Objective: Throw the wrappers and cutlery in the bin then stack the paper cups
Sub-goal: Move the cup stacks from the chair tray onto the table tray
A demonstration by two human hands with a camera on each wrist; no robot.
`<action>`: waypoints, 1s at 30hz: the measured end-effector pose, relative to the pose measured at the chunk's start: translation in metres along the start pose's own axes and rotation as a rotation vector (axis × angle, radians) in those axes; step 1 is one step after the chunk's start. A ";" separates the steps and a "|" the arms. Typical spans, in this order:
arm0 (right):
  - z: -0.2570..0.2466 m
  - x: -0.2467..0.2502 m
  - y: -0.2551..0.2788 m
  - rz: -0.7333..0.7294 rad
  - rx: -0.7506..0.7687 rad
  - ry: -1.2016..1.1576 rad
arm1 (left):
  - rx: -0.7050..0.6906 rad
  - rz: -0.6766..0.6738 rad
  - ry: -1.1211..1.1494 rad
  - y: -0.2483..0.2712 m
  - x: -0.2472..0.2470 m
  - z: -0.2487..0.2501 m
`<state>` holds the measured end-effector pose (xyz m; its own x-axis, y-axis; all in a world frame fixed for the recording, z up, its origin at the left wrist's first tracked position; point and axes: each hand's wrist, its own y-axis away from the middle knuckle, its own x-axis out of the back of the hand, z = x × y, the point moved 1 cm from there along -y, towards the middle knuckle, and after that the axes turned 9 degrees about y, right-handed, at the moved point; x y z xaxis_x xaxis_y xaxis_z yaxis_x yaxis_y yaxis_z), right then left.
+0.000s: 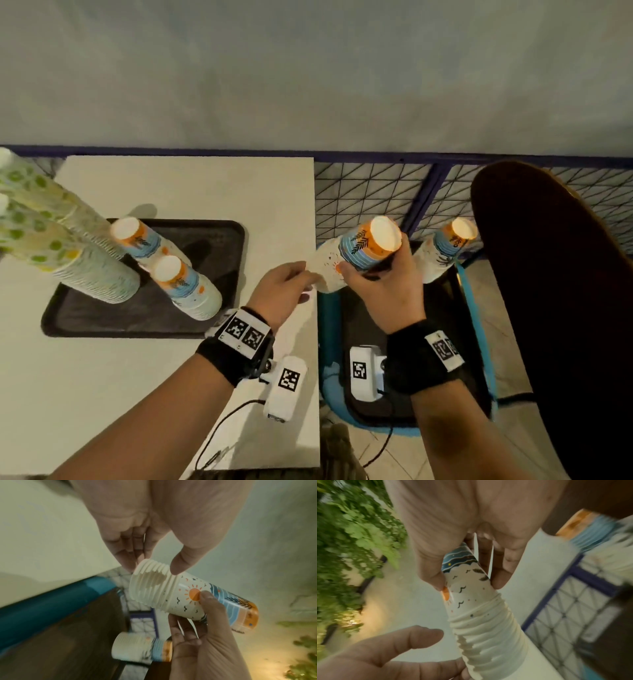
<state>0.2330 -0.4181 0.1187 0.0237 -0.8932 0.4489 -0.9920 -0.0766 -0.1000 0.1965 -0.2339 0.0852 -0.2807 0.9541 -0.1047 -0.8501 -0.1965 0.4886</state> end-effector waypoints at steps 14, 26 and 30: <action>-0.190 -0.207 -0.053 -0.252 0.297 -0.024 | -0.317 0.401 0.027 0.034 0.231 0.105; -0.194 -0.313 -0.062 -0.523 0.314 0.197 | -0.229 0.320 0.025 -0.002 0.275 0.059; -0.180 -0.329 -0.063 -0.618 0.264 0.280 | -0.133 0.300 0.023 -0.028 0.292 0.031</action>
<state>0.2653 -0.0393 0.1370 0.5029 -0.5082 0.6992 -0.7438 -0.6665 0.0505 0.1522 0.0575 0.0682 -0.5358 0.8443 0.0063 -0.7787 -0.4970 0.3829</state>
